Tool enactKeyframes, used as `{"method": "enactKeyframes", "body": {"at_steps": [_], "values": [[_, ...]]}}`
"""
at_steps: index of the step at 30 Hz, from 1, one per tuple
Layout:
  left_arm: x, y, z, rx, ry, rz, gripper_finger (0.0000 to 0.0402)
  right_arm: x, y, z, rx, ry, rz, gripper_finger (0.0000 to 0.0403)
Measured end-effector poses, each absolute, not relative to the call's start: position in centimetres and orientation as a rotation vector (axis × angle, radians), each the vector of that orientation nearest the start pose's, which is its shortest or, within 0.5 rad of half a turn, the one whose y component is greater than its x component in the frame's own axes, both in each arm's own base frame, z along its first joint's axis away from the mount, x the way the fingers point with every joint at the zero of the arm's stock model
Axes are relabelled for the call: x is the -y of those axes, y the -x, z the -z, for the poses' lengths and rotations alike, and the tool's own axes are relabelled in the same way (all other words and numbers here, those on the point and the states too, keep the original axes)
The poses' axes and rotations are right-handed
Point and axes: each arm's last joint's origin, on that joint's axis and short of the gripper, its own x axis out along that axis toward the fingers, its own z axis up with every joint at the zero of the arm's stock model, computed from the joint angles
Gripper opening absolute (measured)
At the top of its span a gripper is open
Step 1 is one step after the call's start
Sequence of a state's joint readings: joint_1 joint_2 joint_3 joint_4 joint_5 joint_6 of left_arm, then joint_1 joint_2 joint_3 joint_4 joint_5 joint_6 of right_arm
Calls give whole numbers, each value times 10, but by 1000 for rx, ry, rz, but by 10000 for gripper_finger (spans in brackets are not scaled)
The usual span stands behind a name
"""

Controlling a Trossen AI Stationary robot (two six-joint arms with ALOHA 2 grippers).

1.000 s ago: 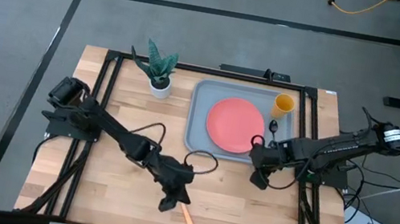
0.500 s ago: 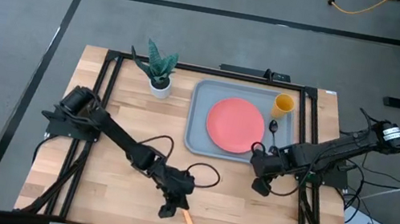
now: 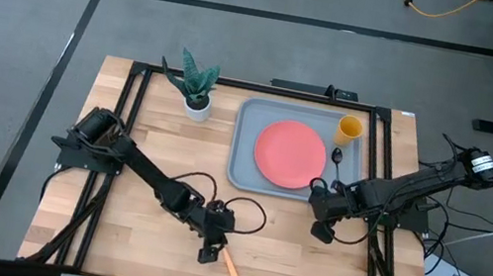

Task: Pick and place plate/cup/fork/spoon on tray
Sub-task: Put the orange fork to the left of the pink plate on the blue serving tray

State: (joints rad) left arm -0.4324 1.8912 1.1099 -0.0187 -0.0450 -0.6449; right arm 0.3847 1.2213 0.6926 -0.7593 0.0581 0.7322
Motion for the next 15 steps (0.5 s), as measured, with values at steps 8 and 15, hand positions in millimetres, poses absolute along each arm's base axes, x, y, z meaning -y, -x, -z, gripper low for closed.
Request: {"method": "enactKeyframes", "body": {"at_steps": [8, 15], "values": [[160, -351, -154, -882, 412, 102, 0, -72, -185, -187, -1252, -320, 224, 45], [151, -353, -152, -894, 384, 83, 0, -73, -187, -188, -1232, -329, 214, 45]]}}
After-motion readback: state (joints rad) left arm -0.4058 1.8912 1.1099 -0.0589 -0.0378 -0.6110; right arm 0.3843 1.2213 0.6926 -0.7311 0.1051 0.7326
